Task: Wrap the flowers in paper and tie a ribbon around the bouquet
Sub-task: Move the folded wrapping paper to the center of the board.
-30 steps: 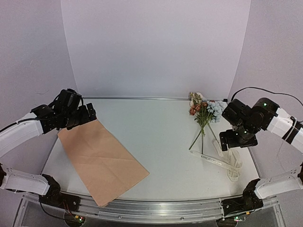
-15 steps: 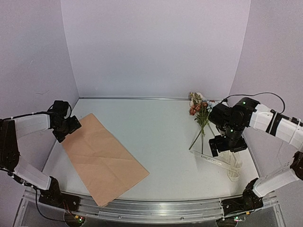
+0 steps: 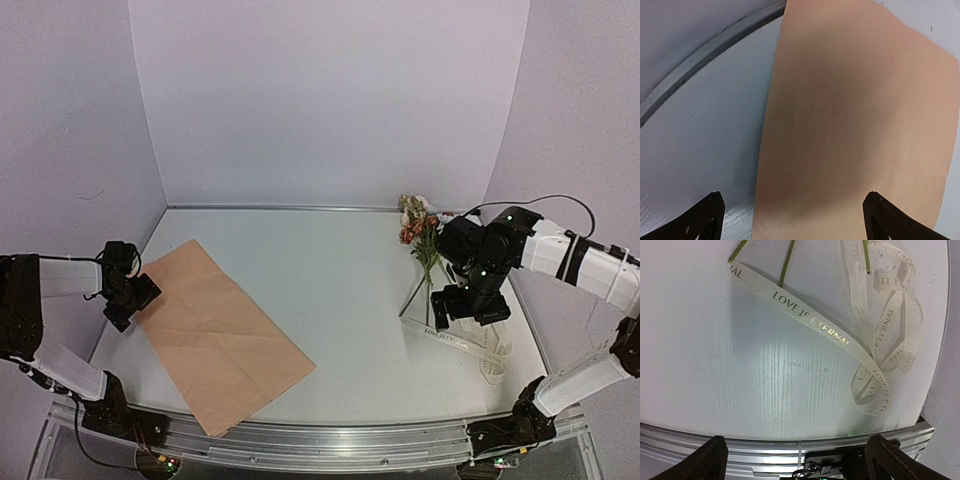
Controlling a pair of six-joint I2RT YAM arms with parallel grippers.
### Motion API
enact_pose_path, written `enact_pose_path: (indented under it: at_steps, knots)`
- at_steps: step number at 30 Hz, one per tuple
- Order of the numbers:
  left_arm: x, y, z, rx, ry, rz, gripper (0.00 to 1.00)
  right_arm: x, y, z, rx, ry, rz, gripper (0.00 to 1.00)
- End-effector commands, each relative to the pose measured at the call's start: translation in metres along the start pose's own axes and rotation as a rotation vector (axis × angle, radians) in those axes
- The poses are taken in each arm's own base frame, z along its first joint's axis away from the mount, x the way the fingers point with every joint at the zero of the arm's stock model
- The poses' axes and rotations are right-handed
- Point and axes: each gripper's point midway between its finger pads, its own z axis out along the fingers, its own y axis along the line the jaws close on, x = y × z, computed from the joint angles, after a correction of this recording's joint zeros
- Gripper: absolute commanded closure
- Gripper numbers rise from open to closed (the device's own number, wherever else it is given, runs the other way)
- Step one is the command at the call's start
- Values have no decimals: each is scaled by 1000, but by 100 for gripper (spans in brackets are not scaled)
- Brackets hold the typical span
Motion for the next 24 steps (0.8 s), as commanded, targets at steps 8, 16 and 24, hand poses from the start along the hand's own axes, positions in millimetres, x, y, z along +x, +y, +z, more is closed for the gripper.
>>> enact_pose_path:
  at_steps: [8,16,24]
  knots:
    - [14,-14,1,134,39,-14,11,-5,31,16,-53,45,-21,2]
    - [13,-15,15,85,71,35,30,-12,40,21,-59,51,-34,2]
    - [1,-46,30,107,113,189,42,-20,49,30,-69,56,-44,2]
